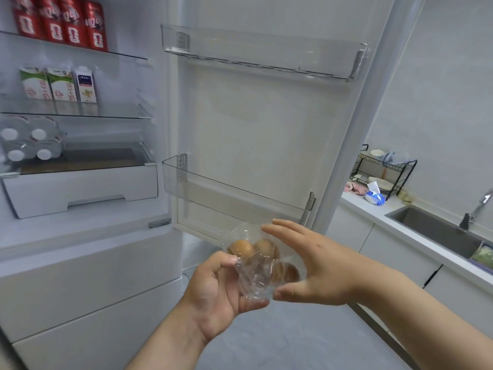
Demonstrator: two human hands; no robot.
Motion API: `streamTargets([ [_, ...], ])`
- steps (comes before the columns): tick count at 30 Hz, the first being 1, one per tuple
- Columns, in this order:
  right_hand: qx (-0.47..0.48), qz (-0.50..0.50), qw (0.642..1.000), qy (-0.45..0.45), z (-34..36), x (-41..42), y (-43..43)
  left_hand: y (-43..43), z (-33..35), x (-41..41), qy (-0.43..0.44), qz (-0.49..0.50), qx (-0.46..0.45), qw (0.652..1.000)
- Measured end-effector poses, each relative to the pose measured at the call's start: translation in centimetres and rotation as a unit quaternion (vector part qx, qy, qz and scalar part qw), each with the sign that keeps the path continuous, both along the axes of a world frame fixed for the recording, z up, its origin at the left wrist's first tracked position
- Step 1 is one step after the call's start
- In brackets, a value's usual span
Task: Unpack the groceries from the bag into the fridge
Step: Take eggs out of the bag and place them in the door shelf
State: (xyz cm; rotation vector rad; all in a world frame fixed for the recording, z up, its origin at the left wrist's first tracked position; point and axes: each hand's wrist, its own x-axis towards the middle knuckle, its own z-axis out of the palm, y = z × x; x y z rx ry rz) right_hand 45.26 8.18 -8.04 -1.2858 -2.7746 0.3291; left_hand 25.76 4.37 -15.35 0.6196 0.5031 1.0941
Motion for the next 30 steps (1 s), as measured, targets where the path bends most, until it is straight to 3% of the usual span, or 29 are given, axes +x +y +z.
streamTargets([
  [8,0.027,-0.026,0.999,0.027,-0.6,-0.7,0.3,0.4,-0.3,-0.3,-0.024,-0.020,0.039,0.999],
  [16,0.066,-0.066,0.996,0.010,-0.4,-3.0,-0.7,0.6,-0.1,0.5,-0.007,0.110,0.052,0.993],
  [21,0.038,-0.077,0.996,-0.036,0.1,-3.7,-0.9,0.5,-0.2,0.2,0.000,0.096,0.049,0.994],
  [30,0.071,-0.082,0.994,-0.012,-0.2,-4.2,-1.1,1.0,-0.3,-0.2,0.008,0.088,0.017,0.996],
])
